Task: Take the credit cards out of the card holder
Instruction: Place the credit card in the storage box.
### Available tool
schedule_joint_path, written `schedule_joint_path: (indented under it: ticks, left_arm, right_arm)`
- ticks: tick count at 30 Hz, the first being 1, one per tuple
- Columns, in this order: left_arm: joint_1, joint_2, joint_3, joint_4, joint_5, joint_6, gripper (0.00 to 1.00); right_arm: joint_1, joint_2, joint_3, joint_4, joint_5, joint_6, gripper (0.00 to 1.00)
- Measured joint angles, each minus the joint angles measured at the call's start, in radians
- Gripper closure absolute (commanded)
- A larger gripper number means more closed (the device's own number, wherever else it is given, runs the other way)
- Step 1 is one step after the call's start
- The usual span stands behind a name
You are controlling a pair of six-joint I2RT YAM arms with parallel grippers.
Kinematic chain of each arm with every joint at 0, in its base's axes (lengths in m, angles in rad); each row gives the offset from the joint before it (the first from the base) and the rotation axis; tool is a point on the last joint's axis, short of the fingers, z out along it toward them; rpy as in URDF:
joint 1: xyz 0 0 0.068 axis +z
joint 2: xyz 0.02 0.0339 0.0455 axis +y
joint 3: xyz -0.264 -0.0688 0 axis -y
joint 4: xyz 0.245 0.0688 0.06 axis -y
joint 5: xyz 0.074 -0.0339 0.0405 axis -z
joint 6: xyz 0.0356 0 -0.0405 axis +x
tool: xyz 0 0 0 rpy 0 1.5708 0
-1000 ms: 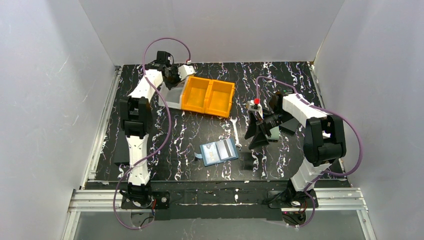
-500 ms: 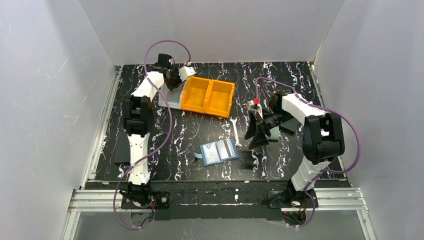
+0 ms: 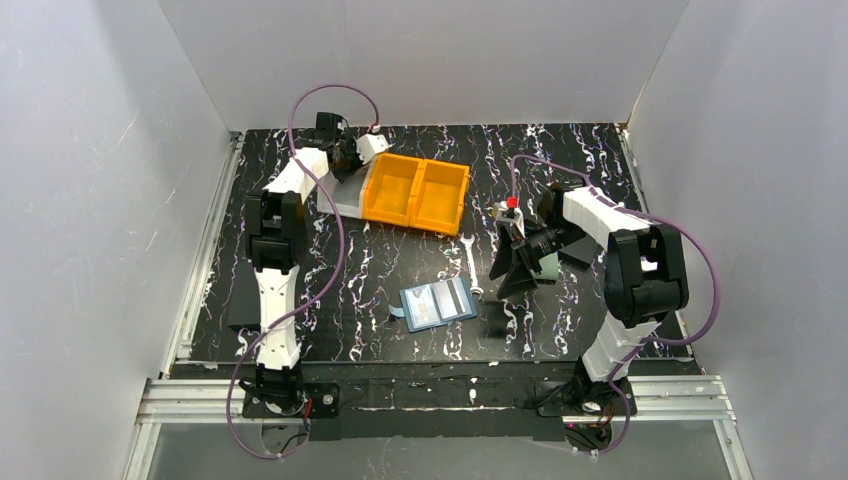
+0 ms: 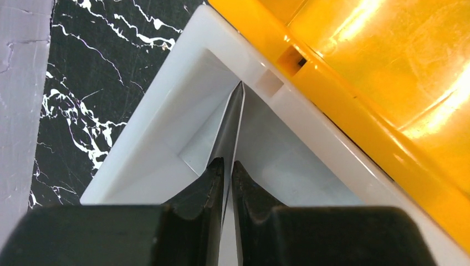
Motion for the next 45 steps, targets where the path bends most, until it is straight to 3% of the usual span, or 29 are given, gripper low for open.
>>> schedule_joint_path:
  ticks: [45]
  left_arm:
    - [0.001,-0.007,-0.006,0.066,-0.011,-0.077,0.82]
  right_arm:
    - [0.000,0.005,0.000,0.000,0.000,0.000,0.11]
